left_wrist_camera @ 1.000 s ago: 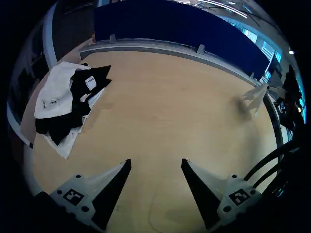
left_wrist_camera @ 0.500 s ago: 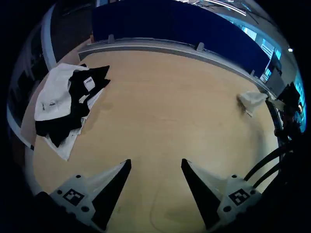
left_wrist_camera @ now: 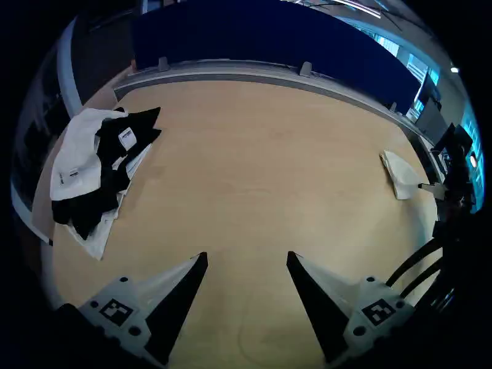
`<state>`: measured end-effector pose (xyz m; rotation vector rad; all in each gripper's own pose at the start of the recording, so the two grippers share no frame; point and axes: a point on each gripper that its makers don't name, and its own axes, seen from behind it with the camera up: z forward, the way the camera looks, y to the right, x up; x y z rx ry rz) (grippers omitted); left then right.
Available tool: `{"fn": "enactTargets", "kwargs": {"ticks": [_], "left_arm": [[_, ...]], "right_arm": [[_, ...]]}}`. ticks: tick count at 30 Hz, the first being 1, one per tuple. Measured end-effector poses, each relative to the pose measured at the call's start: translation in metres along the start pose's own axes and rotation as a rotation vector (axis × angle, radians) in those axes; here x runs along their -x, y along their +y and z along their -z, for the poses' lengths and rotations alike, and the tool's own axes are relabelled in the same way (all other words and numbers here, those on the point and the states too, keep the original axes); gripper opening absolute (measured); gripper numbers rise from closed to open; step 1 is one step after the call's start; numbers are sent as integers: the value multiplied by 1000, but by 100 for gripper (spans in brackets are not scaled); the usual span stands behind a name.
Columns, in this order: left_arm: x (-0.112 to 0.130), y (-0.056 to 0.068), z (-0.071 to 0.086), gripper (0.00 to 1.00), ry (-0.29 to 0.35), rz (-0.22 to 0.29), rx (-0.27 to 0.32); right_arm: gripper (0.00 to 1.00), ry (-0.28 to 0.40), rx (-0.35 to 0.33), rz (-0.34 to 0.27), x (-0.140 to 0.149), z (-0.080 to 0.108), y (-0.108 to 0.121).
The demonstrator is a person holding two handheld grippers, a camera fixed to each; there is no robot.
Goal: Fold towel
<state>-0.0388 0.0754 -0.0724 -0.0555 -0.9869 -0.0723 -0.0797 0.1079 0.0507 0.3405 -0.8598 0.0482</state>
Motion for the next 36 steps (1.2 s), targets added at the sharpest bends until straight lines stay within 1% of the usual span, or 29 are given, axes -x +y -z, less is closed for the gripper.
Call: {"fn": "enactTargets", "kwargs": {"ticks": [3,10,17,21,27,29,31,34,36], "left_arm": [[0,2,0,96,1,-9,2],[3,-3,1,96,-1,-13,-6],[7,-7,-1,96,-4,-10,-12],[8,-6,-2,96,-4,-13,-12],[7,-4,-1,96,-4,-14,-8],[7,-3,-1,96,-3,-14,-6],[6,-3,0,96,-3,-14,-4],[4,-2,1,96,-1,-14,-1],[4,-1,1,96,-1,-15,1]], "right_arm": [[8,-35,27,5,13,-1,7],[9,-84,109,-14,31,-3,27],[15,-115,152,-4,43,-5,36],[27,-119,169,6,47,-3,39],[46,-102,182,14,45,6,42],[58,-88,186,19,43,10,41],[66,-70,188,24,38,14,39],[77,-38,187,30,30,19,33],[81,-20,184,35,24,21,28]]}}
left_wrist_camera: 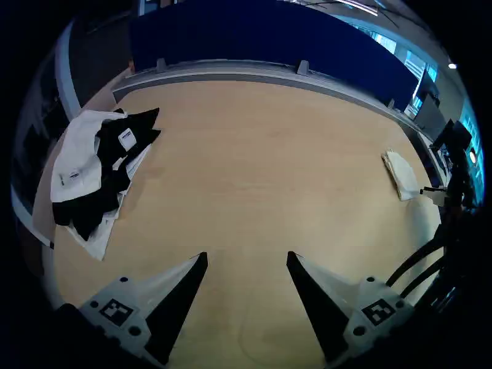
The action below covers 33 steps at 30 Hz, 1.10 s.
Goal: Fold towel
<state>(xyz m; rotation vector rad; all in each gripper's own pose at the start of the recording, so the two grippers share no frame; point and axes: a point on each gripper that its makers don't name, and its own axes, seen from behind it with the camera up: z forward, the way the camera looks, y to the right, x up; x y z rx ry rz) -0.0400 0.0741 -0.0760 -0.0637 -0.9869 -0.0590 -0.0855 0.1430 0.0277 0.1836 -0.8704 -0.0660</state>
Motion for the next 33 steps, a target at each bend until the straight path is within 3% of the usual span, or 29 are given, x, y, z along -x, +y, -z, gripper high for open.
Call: {"fn": "enactTargets", "kwargs": {"ticks": [4,9,23,27,33], "left_arm": [[0,1,2,96,1,-1,2],[0,-1,5,96,2,2,0],[3,-9,11,96,7,22,-13],[4,-12,11,96,6,27,-16],[6,-15,9,96,5,32,-21]], "right_arm": [[93,27,-13,13,-11,0,-13],[99,55,-43,37,-24,-6,-37],[100,68,-136,82,-31,-35,-105],[94,63,-144,91,-30,-43,-115],[67,60,-134,121,-29,-51,-123]]}}
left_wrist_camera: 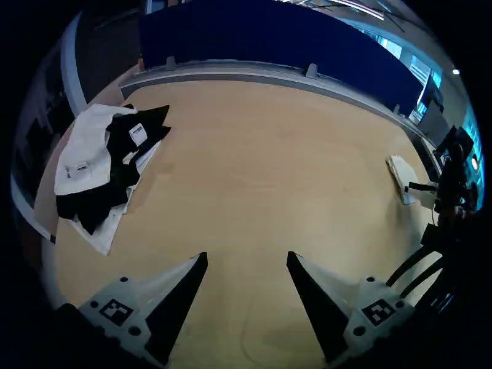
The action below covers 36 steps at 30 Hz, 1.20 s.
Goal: Fold towel
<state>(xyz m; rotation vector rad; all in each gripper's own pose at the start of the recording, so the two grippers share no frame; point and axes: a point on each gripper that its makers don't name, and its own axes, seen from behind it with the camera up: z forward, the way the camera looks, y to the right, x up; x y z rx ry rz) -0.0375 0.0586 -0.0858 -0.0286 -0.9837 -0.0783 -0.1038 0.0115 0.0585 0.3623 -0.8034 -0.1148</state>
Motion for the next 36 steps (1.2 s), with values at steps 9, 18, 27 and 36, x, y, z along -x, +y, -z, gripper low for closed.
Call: {"fn": "enactTargets", "kwargs": {"ticks": [9,18,27,36], "left_arm": [[1,-1,-2,96,-1,6,-2],[1,-3,-2,96,-1,6,-5],[-1,-3,-1,96,3,3,-1],[-3,-2,4,96,6,0,1]], "right_arm": [[37,-18,38,53,7,-7,2],[9,1,53,50,3,-9,2],[3,29,44,-1,-7,-2,3],[3,71,34,-14,-18,15,0]]}}
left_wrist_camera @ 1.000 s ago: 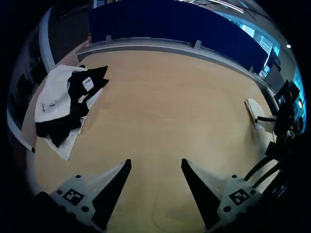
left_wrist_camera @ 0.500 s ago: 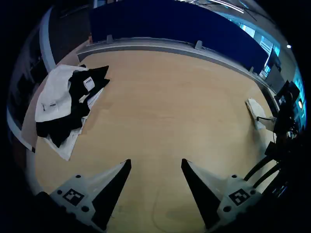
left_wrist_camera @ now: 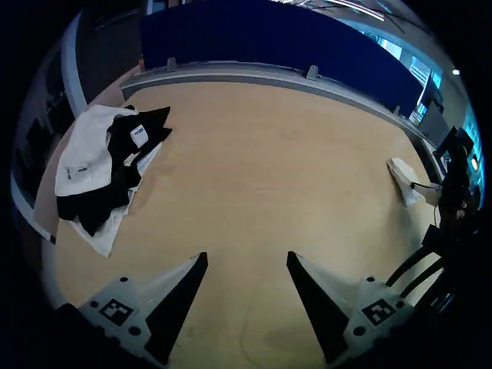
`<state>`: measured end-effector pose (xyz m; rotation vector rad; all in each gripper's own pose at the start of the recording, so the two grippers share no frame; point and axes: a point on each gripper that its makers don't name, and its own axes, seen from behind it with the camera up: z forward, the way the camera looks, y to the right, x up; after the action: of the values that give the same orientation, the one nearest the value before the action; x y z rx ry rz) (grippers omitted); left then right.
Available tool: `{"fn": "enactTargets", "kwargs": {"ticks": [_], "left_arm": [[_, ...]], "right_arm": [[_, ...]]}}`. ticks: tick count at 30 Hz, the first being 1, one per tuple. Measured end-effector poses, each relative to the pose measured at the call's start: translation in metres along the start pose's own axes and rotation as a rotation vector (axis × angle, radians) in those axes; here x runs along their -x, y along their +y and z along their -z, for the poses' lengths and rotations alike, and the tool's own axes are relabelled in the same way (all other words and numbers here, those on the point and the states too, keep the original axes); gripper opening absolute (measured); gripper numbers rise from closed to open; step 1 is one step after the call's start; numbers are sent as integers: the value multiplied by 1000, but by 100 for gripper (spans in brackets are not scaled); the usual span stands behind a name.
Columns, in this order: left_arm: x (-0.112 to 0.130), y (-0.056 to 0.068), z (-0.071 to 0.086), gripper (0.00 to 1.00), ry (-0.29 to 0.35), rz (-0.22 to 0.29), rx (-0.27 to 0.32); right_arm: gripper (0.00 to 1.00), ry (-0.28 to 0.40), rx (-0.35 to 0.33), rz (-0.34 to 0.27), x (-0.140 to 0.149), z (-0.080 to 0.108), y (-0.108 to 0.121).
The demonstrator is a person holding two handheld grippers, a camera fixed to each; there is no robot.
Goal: Fold towel
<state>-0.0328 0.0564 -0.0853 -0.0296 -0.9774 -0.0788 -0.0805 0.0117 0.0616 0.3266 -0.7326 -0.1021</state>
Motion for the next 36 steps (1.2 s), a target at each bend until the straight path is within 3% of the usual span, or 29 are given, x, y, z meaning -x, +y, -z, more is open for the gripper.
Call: {"fn": "enactTargets", "kwargs": {"ticks": [5,12,18,20,22,28,32,36], "left_arm": [[1,2,0,96,0,-2,3],[2,4,-3,96,0,-7,5],[0,4,-4,96,0,-10,4],[0,4,-4,96,0,-9,4],[0,5,-5,96,-1,-9,4],[-1,6,-7,96,-1,-9,5],[-2,7,-7,96,-2,-10,5],[-3,8,-8,96,-2,-12,7]], "right_arm": [[3,10,-9,-21,2,4,-2],[3,-75,-21,-23,36,-3,-4],[9,-95,-30,-33,42,-5,-4],[18,-87,-37,-38,40,-3,-6],[35,-79,-41,-44,38,1,-6],[71,-31,-11,-68,26,11,4],[85,2,67,-89,19,15,30],[89,-5,143,-97,25,15,54]]}}
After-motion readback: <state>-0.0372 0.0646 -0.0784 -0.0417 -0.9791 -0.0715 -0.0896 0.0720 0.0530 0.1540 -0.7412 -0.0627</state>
